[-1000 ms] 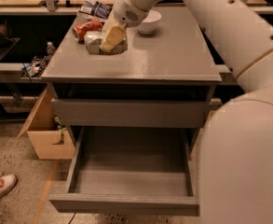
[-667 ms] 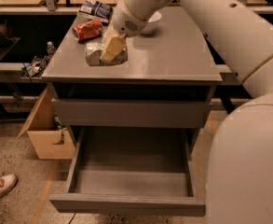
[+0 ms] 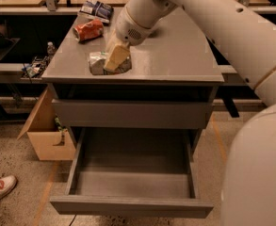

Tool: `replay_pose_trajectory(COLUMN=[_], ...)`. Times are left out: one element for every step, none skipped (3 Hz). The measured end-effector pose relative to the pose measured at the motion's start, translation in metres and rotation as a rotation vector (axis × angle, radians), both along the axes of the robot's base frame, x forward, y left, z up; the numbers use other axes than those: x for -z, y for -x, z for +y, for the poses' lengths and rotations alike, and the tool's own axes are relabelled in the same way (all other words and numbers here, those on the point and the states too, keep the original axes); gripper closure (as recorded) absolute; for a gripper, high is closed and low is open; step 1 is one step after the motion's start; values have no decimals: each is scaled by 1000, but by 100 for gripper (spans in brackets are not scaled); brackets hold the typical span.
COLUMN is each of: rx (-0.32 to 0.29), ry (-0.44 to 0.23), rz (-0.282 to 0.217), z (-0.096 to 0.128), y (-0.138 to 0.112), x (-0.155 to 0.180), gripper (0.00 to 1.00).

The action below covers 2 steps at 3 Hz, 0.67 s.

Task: Place 7up can into middle drawer

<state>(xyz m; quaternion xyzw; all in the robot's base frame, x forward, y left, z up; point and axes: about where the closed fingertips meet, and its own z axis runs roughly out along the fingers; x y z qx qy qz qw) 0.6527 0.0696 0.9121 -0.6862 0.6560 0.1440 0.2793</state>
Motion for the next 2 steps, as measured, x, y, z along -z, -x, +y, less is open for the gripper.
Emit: replay_pose_trajectory(rx=[23, 49], ry=[22, 57], rz=[45, 116], z=[-14, -25], y=[42, 89], x=[16, 51], gripper=[100, 100])
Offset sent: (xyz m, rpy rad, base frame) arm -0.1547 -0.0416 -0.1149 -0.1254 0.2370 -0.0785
